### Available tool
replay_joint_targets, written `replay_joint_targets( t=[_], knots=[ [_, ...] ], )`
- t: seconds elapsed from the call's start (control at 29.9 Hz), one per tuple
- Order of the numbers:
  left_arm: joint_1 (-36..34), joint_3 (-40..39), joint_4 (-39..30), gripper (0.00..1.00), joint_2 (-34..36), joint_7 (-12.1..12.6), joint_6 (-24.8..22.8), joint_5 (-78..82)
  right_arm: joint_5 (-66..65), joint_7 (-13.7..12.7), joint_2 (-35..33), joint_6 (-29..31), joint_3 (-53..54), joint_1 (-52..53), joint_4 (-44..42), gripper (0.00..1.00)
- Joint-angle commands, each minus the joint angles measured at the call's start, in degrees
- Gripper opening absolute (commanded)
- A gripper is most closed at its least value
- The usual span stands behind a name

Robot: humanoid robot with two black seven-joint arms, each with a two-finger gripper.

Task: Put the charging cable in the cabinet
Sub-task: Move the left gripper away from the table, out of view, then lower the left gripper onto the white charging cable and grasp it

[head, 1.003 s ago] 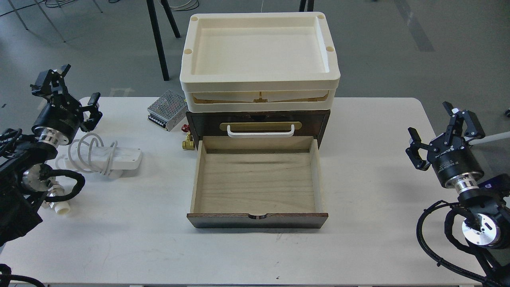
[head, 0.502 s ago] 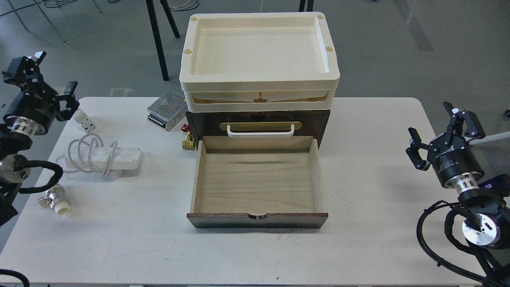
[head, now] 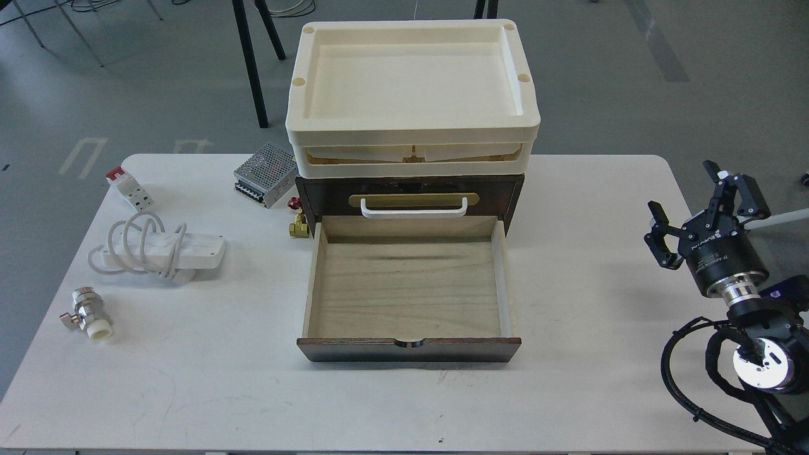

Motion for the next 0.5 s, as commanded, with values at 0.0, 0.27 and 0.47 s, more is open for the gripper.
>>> replay_joint_targets(
  t=[0.0,0.27,0.47],
  knots=[
    [-1.95,1.09,-2.55,0.99,-1.29,-0.01,0.00,14.89,0.00,0.00,0.00,0.00,-0.01,-0.01,0.00,0.99],
    [-1.69,21.27,-2.82,0.99,-1.73,-0.01,0.00,25.11,0.00,0.00,0.00,0.00,-0.01,-0.10,0.00,0.99],
    [0.86,36.24,-2.82,0.99,-1.99,-0.01,4.70,24.77,0.00,0.00,0.00,0.00,-0.01,-0.01,0.00,0.99]
  ],
)
